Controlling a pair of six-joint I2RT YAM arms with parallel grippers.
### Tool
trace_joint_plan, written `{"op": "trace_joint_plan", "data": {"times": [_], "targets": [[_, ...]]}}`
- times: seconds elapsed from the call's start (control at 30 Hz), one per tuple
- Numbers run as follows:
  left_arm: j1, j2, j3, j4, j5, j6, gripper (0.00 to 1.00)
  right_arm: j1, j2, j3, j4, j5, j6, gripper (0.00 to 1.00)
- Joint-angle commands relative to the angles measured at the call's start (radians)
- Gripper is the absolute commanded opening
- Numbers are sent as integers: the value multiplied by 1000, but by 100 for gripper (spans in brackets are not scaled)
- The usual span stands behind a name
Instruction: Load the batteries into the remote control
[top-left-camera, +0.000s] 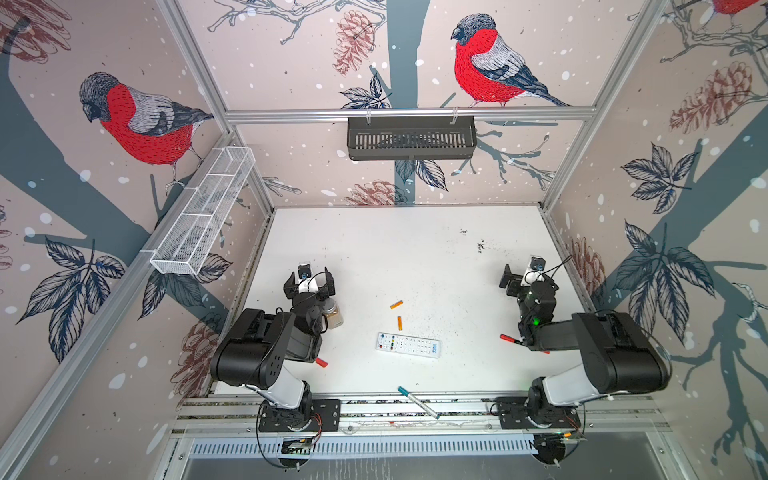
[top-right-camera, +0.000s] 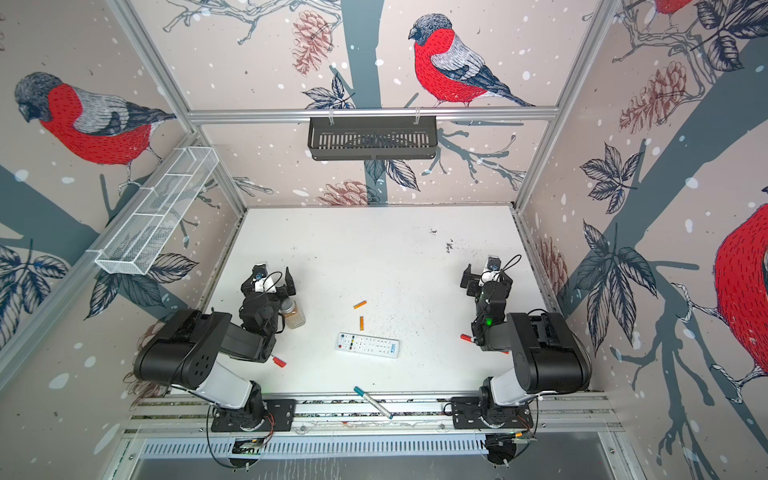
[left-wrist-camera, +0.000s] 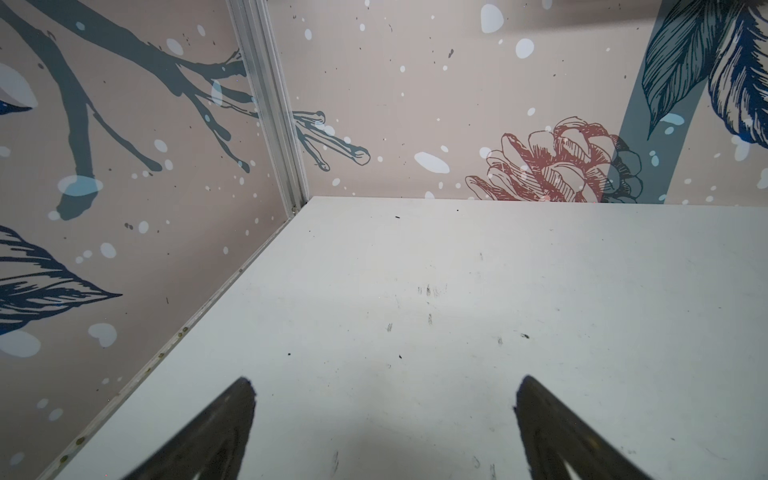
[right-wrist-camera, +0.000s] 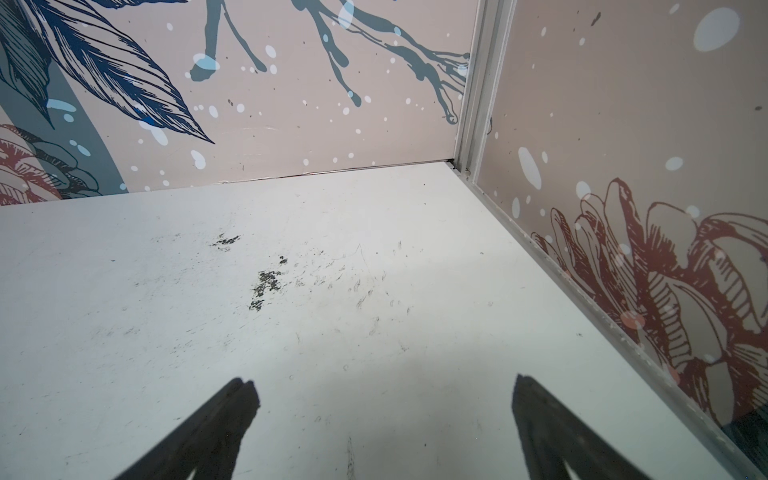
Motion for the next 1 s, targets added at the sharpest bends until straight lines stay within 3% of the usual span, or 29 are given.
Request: {"op": "trace_joint_plan", "data": {"times": [0.0,0.07,0.17,0.27,0.37,0.47,0.63,0.83,0.97], "targets": [[-2,-15,0,41,-34,12,97,3,-2,0,35,14,-1,100],[-3,-35,10,5,-50,7,97,3,-1,0,35,15,-1,99],[-35,-100,86,-185,-123,21,97,3,-2,-1,35,14,-1,100],[-100,-138,196,-395,-270,33,97,2,-2,-1,35,15,-1,100],[-148,-170,309,-627,-374,-20,97,2,-2,-1,35,14,-1,100],[-169,-204,440,-926,-440,-170,97,2,-3,-1,35,13,1,99],[-197,-239,639,-1387,-389,-422,97,0,-1,0,37,9,1,100],[-294,-337,693,-1570,-270,-485,97,-3,-2,2,29,-1,1,100],[-319,-419,671,-1635,-54,-511,97,28,-16,-14,48,16,-35,99]]}}
